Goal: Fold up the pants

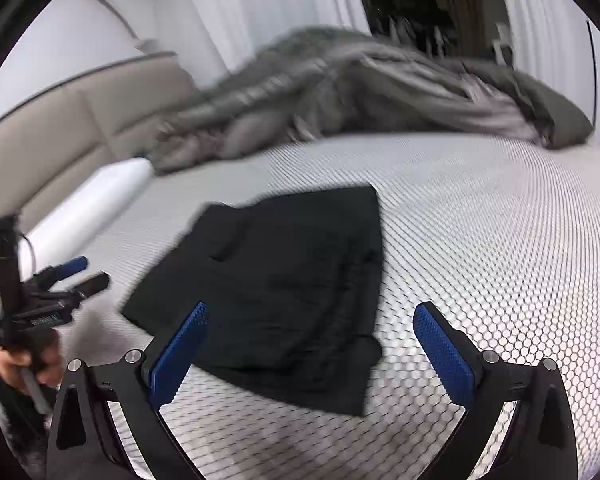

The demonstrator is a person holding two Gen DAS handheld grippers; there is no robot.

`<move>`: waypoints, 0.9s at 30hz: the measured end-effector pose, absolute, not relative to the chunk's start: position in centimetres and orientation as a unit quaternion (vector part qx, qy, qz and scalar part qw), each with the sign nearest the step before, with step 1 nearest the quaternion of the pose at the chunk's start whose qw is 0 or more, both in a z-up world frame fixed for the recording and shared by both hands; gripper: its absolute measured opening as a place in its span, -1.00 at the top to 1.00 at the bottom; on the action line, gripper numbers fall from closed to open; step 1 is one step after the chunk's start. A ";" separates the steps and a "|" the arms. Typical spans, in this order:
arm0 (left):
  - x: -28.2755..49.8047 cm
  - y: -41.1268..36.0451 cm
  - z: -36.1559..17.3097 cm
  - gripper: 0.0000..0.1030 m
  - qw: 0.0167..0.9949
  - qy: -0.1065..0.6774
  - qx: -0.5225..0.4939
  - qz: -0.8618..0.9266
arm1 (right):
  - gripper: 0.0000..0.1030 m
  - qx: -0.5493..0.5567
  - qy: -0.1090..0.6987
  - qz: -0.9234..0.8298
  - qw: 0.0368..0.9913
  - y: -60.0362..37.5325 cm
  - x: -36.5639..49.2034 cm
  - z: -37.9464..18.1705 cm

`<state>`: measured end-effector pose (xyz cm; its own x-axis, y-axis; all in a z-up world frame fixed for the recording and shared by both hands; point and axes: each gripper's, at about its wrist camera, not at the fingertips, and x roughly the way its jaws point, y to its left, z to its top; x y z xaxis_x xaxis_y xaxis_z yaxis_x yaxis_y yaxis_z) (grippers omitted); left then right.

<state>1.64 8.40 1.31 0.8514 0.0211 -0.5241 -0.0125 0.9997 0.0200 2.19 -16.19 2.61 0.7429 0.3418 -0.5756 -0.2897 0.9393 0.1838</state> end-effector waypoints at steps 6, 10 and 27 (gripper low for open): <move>-1.7 7.4 1.3 -0.99 0.968 0.250 -0.017 0.005 | -1.00 0.025 0.277 0.205 0.938 -15.2 -1.5 3.6; -2.3 6.1 1.1 -0.99 0.969 0.248 -0.001 0.000 | -1.00 0.009 0.266 0.208 0.941 -14.7 -2.1 2.8; -1.0 5.1 -0.4 -0.99 0.963 0.268 0.041 -0.012 | -1.00 0.028 0.224 0.144 0.964 -15.5 -2.6 2.7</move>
